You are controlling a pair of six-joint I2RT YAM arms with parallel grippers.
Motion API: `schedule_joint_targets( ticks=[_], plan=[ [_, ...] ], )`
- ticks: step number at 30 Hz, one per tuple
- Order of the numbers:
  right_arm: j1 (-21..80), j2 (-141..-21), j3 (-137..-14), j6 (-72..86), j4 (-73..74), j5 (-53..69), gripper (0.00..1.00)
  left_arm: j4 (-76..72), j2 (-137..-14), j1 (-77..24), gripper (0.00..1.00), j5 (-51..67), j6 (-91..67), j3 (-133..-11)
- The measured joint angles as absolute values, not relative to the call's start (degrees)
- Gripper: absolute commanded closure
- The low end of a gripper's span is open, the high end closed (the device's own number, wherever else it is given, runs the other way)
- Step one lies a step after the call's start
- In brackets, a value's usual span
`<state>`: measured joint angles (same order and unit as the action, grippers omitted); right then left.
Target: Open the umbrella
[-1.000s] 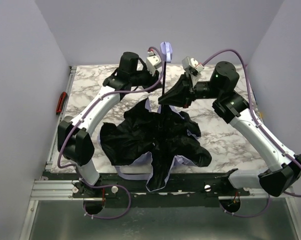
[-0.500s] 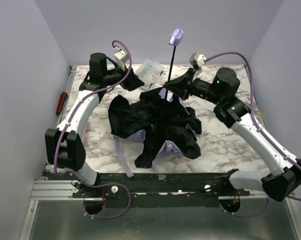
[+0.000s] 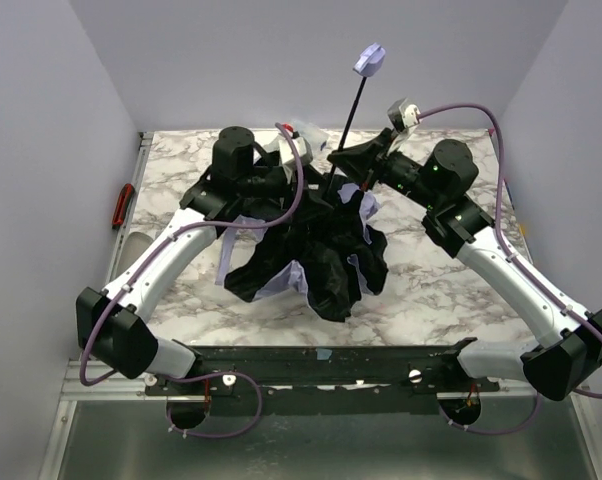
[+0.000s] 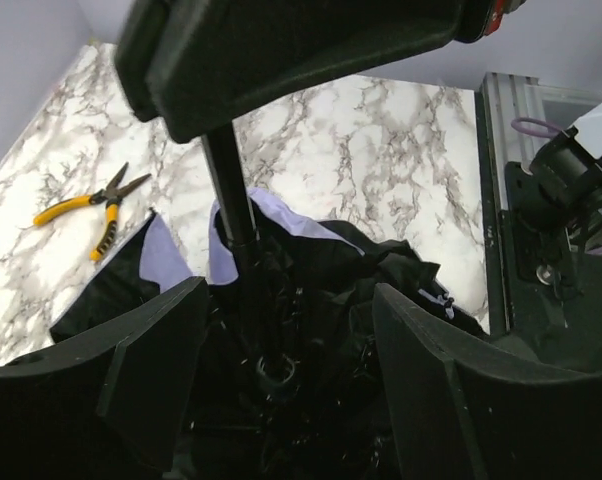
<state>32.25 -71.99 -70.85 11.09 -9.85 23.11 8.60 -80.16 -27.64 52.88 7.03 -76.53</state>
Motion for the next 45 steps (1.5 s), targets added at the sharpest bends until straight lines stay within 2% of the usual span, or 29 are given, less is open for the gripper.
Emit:
schedule_joint_targets(
  ticks=[3,4,7,9,11,14,16,18,20,26,35,38,40,43,44,45],
  plan=[
    [32.2,-72.0,-70.7,12.0,-10.7,23.4,0.99,7.4,-80.7,-29.6,0.46,50.4,5.3,-76.0],
    [32.2,-72.0,-70.6,12.2,-11.0,23.7,0.99,6.9,-80.8,-29.9,0.53,49.7,4.8,-75.9],
    [32.2,-72.0,-70.6,12.5,-11.1,24.5,0.99,5.0,-80.9,-30.6,0.86,47.5,1.9,-75.7],
    [32.2,-72.0,-70.6,12.6,-11.1,25.1,0.99,3.9,-81.0,-30.7,1.00,46.6,0.6,-75.7],
    [32.2,-72.0,-70.6,12.9,-11.2,25.4,0.97,3.2,-81.0,-30.7,1.00,46.0,-0.9,-75.6],
    [32.2,-71.9,-70.6,13.0,-11.2,25.7,0.48,2.6,-81.2,-30.4,1.00,46.1,-2.2,-75.6],
    [32.2,-71.9,-70.9,12.5,-10.2,25.5,0.21,1.3,-81.2,-29.9,1.00,46.5,-3.2,-74.8],
    [32.2,-71.1,-71.1,11.1,-7.9,24.4,0.10,-1.7,-80.8,-28.5,1.00,47.5,-4.2,-72.6],
    [31.9,-69.5,-71.1,9.9,-4.8,22.3,0.09,-2.5,-80.7,-27.0,1.00,48.7,-4.4,-71.2],
    [27.4,-65.2,-71.1,8.1,4.5,18.3,0.11,-3.2,-79.9,-25.1,1.00,53.4,-2.0,-70.7],
    [27.0,-79.1,-74.9,-2.9,19.5,20.2,0.13,-0.6,-77.2,-25.6,1.00,59.6,7.8,-70.7],
    [27.0,-81.6,-75.1,-7.2,22.9,21.6,0.28,1.5,-77.2,-25.8,1.00,60.1,10.4,-70.7],
    [27.0,-82.8,-75.9,-9.7,24.8,22.3,0.35,2.4,-77.1,-26.1,1.00,60.1,11.6,-70.7],
    [27.0,-83.8,-76.5,-13.1,26.4,22.6,0.61,3.5,-76.7,-26.3,1.00,60.1,13.1,-70.7],
    [27.0,-83.8,-76.4,-14.2,27.0,22.6,0.72,4.0,-76.3,-26.3,1.00,60.0,13.9,-70.7],
    [27.0,-83.8,-76.3,-15.4,27.4,22.5,0.89,4.4,-76.0,-26.3,1.00,60.0,14.3,-70.7]
  ],
)
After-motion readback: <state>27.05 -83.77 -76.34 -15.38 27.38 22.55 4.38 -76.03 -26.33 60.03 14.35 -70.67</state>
